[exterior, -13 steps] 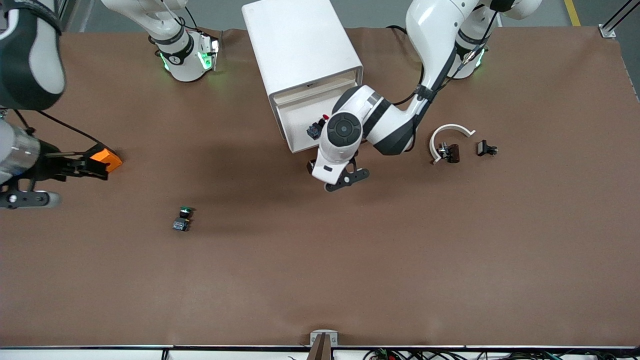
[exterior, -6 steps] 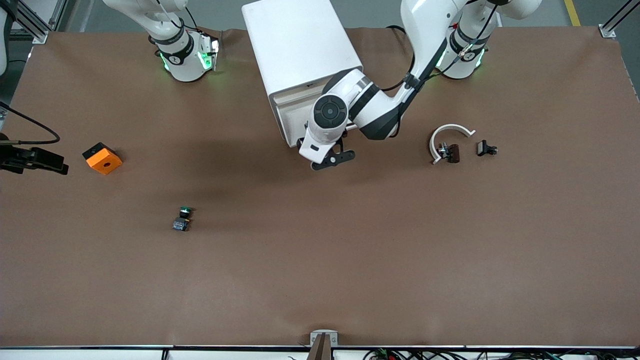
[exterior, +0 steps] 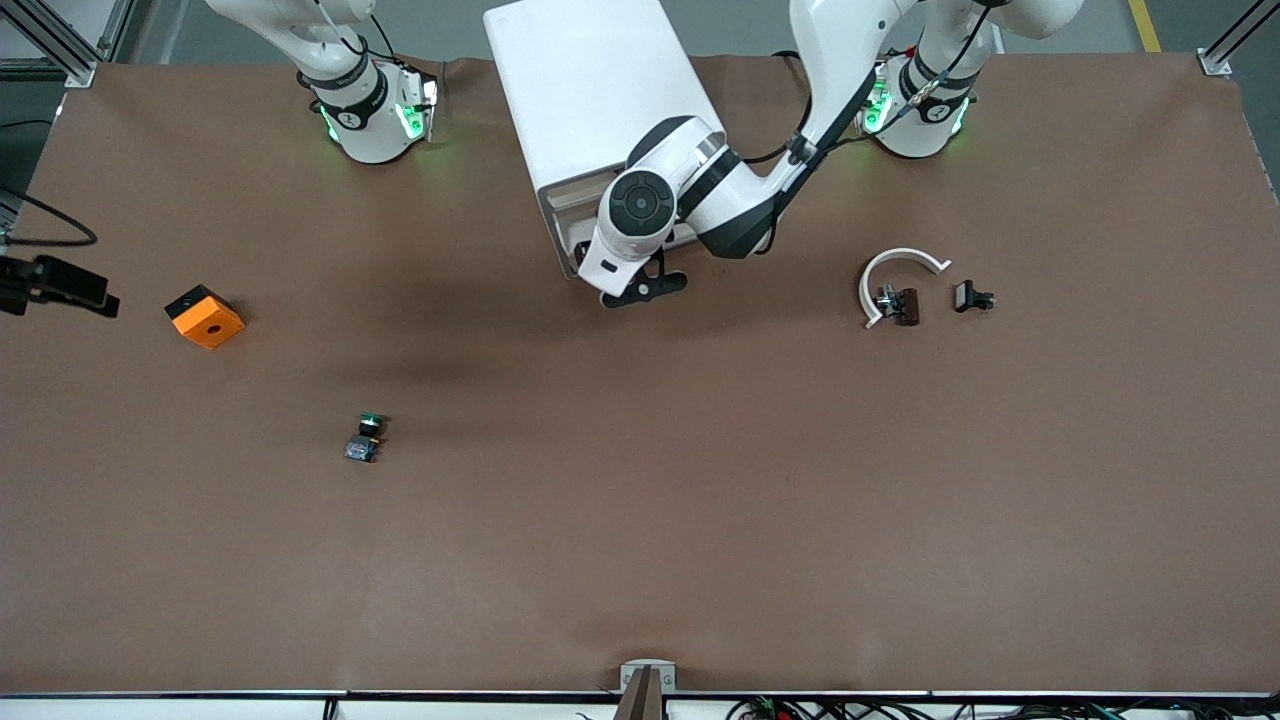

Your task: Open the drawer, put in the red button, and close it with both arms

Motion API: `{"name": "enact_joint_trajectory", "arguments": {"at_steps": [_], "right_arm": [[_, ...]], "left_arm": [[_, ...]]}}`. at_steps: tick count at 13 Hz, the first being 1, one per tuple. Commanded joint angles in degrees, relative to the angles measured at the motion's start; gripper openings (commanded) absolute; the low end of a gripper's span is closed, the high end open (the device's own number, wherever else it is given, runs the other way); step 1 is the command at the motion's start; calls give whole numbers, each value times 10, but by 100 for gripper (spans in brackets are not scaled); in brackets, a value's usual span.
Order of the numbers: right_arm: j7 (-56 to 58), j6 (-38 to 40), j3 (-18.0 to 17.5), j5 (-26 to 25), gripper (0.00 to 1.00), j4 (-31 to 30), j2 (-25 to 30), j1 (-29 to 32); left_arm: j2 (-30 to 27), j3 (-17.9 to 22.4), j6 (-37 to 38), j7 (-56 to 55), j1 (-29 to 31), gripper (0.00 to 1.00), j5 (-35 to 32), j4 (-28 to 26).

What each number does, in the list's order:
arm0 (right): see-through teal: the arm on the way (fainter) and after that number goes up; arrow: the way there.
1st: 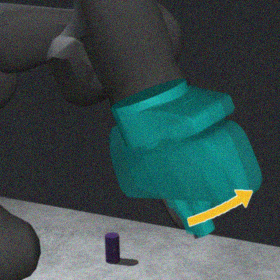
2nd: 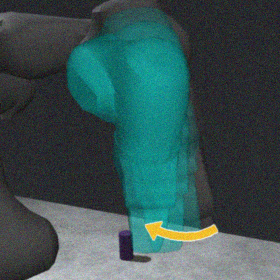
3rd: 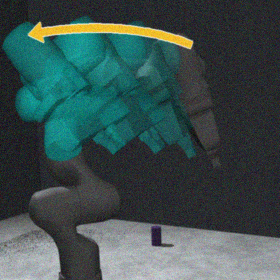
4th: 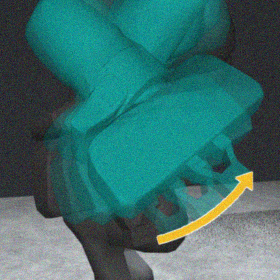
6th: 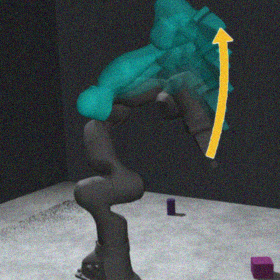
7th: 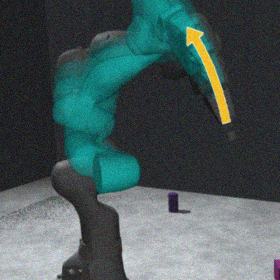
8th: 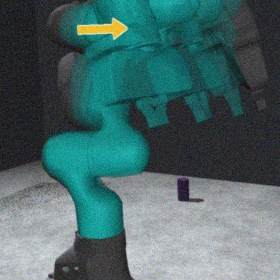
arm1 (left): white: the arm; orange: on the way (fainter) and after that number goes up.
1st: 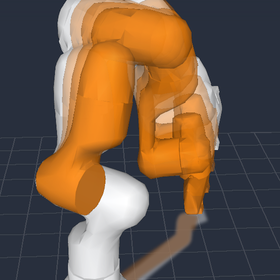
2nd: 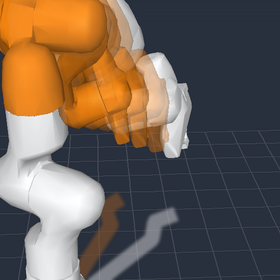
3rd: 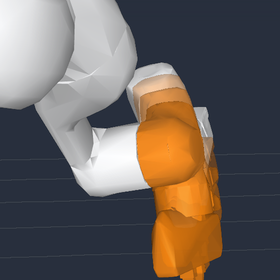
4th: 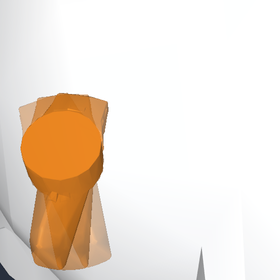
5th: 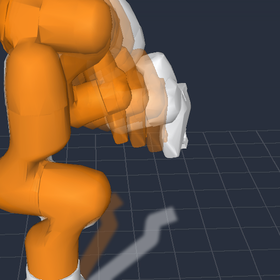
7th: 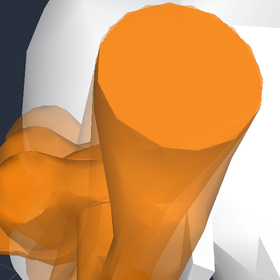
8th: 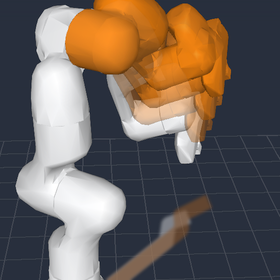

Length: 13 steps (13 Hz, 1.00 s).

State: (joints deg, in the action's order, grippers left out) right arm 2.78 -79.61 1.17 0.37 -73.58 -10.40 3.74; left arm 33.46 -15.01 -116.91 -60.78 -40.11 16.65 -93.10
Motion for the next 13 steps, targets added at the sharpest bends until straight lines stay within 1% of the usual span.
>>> {"name": "enact_joint_trajectory", "arguments": {"at_steps": [1, 5, 6, 7, 8, 9, 11, 13], "right_arm": [[-3, 5, -10, 22, 100, -36, 48, 15], [-4, -14, -10, 22, 100, -89, 81, 16], [-4, -25, -9, 22, 100, -110, 93, 16], [-4, -45, -10, 21, 100, -140, 117, 15], [-5, -68, -10, 21, 100, -176, 142, 15], [-5, -77, -10, 21, 100, -193, 155, 14], [-7, -76, -9, 18, 100, -193, 158, 4], [-7, -72, -8, 18, 100, -193, 161, 1]], "left_arm": [[-19, -19, -7, 8, 7, 100, 29, -26], [-17, -21, -5, 8, 7, 100, 62, -30], [-17, -21, -3, 8, 8, 100, 63, -29], [-16, -20, -3, 8, 13, 100, 62, -29], [-14, -19, -3, 9, 25, 100, 61, -26], [-14, -19, -3, 10, 41, 100, 55, -24], [-14, -15, -3, 10, 74, 100, 42, -6], [-18, -15, -3, 8, 116, 100, -10, 15]]}}
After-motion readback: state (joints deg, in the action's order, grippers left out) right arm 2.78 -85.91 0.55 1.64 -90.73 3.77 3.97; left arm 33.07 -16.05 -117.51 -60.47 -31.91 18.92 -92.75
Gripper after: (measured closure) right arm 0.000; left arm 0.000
